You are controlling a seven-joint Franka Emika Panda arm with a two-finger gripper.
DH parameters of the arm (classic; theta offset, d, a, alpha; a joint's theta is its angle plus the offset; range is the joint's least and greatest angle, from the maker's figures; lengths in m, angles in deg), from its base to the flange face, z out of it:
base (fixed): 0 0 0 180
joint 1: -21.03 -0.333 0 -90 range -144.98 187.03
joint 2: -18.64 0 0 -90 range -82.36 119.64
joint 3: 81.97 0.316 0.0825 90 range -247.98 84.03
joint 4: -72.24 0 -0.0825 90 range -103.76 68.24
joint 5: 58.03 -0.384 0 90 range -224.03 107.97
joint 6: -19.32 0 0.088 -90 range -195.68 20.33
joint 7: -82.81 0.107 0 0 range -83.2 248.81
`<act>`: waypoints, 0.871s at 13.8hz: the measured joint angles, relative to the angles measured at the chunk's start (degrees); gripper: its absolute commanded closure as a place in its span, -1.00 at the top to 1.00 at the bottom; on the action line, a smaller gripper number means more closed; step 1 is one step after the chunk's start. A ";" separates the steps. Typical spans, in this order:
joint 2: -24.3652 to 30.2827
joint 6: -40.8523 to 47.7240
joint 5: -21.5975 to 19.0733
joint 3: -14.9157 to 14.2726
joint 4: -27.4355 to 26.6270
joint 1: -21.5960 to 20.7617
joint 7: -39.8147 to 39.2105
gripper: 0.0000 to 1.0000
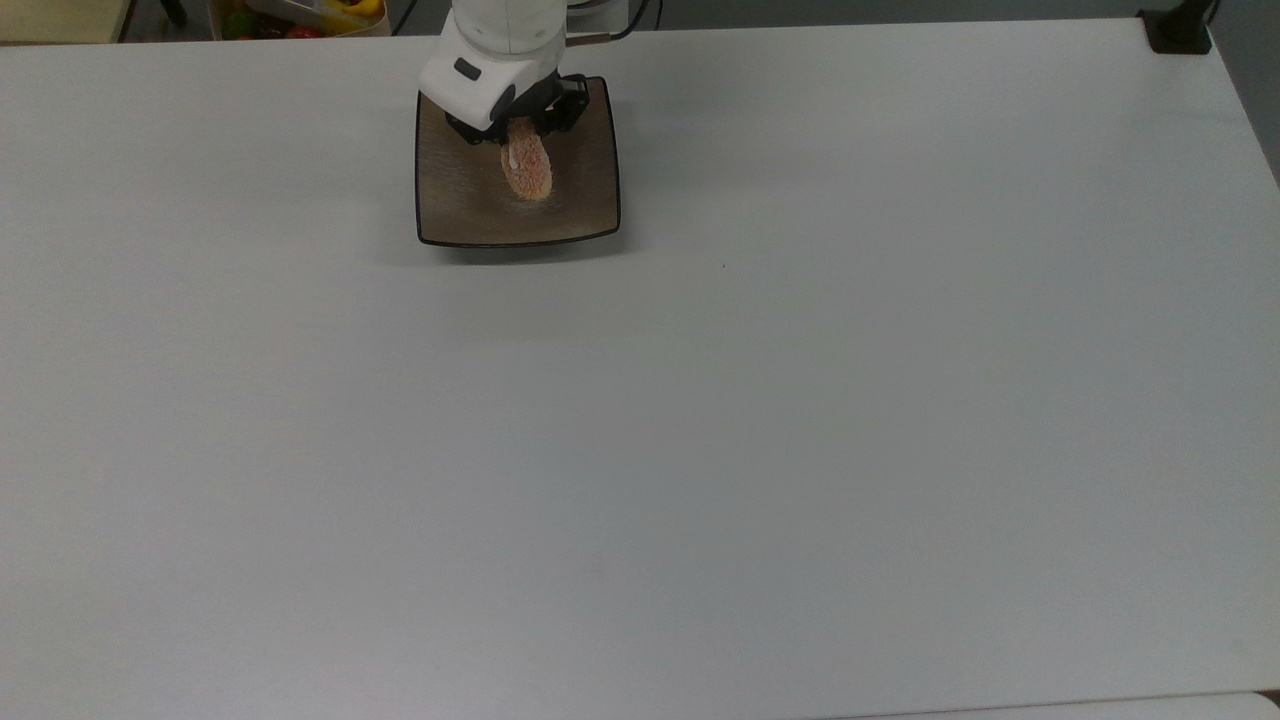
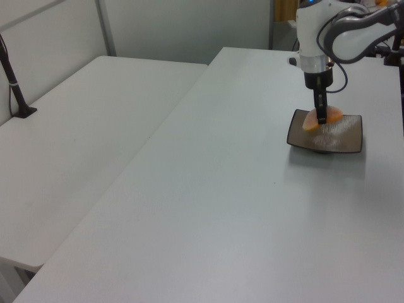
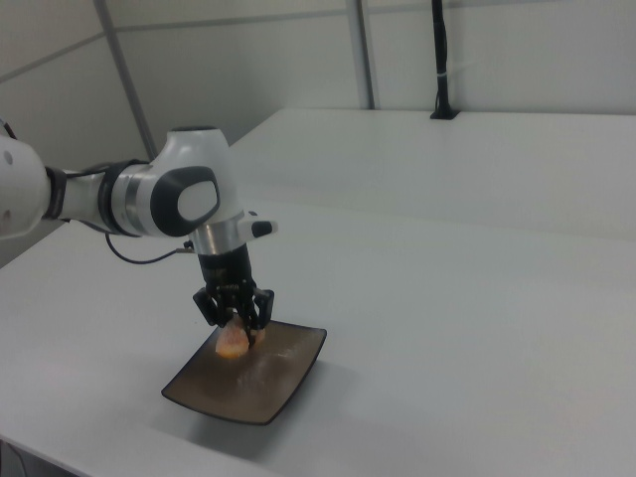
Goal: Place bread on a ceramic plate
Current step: 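Lower the bread roll onto the plate and open the gripper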
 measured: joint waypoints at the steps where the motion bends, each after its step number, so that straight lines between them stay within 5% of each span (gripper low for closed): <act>1: -0.01 -2.34 0.37 -0.02 -1.55 0.03 0.00 -0.44; 7: 0.08 -13.77 1.17 -0.05 -8.75 1.03 0.00 -0.36; 12: 0.22 -14.54 1.18 -0.05 -9.34 1.24 0.00 0.08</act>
